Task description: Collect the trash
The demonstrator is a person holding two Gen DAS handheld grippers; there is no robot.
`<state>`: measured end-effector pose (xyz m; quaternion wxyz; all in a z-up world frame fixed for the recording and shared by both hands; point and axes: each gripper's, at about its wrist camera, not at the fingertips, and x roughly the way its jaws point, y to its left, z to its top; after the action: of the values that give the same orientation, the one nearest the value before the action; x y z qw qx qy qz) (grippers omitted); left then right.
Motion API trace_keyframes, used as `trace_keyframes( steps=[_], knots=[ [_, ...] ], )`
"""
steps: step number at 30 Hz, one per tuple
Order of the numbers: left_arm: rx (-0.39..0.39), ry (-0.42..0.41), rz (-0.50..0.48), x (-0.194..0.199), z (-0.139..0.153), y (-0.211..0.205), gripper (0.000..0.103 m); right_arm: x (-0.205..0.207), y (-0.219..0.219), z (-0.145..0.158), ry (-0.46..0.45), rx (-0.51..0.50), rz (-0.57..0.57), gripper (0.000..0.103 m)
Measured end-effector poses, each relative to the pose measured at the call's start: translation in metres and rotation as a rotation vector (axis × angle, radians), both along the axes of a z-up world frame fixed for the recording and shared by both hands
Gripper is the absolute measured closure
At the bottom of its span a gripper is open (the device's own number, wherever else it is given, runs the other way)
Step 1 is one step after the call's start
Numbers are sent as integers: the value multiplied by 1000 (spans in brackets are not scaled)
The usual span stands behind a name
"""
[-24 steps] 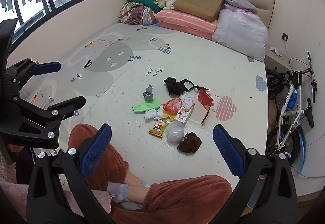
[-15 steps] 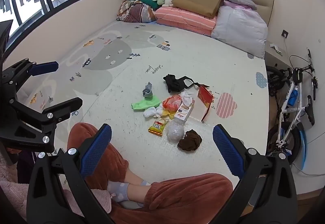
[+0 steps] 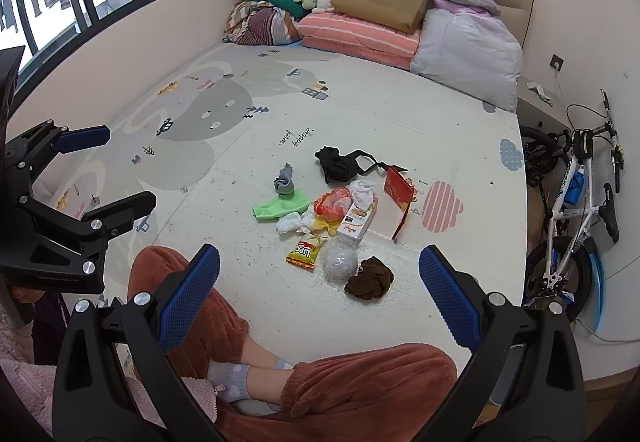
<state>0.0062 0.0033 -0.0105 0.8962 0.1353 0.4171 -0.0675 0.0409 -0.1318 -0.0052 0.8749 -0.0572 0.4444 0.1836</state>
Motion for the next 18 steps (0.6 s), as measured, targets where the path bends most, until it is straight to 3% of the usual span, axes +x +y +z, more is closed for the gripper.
trace_keyframes(
  steps=[18],
  knots=[
    [-2,4,2,6,-6,2,4,3,-2,0,3,-3,-1,7]
  ],
)
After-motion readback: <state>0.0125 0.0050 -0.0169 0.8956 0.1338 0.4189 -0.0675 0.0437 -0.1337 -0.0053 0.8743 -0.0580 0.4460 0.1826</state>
